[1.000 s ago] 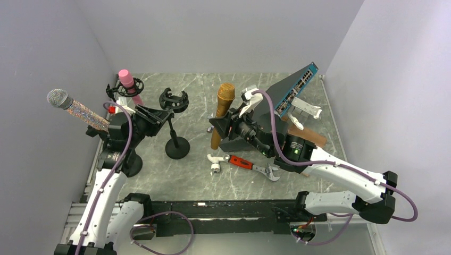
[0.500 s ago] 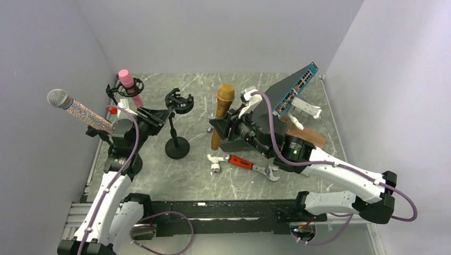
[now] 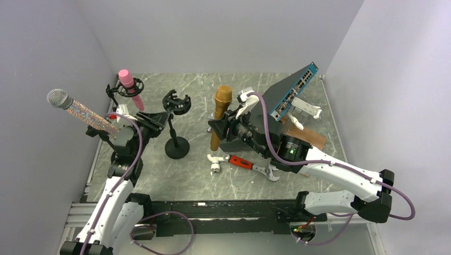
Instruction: Remove the microphone from the stand
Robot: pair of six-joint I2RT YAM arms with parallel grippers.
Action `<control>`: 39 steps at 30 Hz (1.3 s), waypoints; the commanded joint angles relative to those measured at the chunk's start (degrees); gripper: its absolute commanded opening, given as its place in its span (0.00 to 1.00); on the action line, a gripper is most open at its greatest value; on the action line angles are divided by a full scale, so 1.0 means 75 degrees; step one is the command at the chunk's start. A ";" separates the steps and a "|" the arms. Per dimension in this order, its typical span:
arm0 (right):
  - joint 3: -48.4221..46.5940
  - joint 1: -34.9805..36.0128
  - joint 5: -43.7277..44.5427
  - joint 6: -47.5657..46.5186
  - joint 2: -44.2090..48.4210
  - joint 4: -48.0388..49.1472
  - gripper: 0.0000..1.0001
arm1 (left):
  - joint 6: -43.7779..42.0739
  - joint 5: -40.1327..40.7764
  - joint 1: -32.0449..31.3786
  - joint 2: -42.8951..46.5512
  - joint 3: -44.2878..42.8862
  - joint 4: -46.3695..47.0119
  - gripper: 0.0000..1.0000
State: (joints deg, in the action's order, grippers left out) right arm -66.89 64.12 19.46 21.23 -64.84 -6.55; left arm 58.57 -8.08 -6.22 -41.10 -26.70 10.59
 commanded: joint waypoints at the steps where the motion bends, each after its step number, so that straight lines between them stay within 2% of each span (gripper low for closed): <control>1: -0.0081 0.0029 0.0080 0.0120 0.0044 0.0558 0.00 | -0.0823 0.0595 -0.0071 -0.0235 0.1142 -0.3404 0.20; 7: -0.0065 0.0029 0.0066 0.0139 0.0003 0.0586 0.00 | -0.0838 0.0601 -0.0097 -0.0232 0.1635 -0.2898 0.23; 11: -0.0103 0.0029 0.0011 0.0167 -0.0038 0.0546 0.00 | -0.1146 0.0337 -0.0097 -0.0639 0.1601 -0.2499 0.33; 13: -0.0109 0.0024 0.0014 0.0170 -0.0027 0.0523 0.00 | -0.1302 0.0211 -0.0097 -0.0780 0.1452 -0.2548 0.46; 18: -0.0017 0.0026 0.0065 0.0139 0.0043 0.0590 0.00 | -0.2013 0.0212 -0.0320 -0.0332 0.1286 -0.2589 0.94; 19: -0.0003 0.0023 0.0090 0.0131 0.0051 0.0585 0.00 | -0.2133 0.0293 -0.0380 -0.0155 0.1267 -0.2650 0.99; 24: 0.0032 0.0029 0.0104 0.0116 -0.0014 0.0626 0.00 | -0.2590 0.0152 -0.0687 0.0719 0.1396 -0.2405 0.99; 30: -0.0007 0.0032 0.0078 0.0122 -0.0090 0.0602 0.00 | -0.3014 0.0366 -0.1010 0.1095 0.1393 -0.2476 0.99; 39: -0.0003 0.0024 0.0103 0.0133 -0.0120 0.0591 0.00 | -0.3225 0.0113 -0.1011 0.0642 -0.0009 -0.2950 0.99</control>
State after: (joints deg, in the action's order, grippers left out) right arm -66.48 64.14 19.44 21.67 -65.71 -5.96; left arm 38.00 -5.96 -13.58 -34.06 -22.83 -3.77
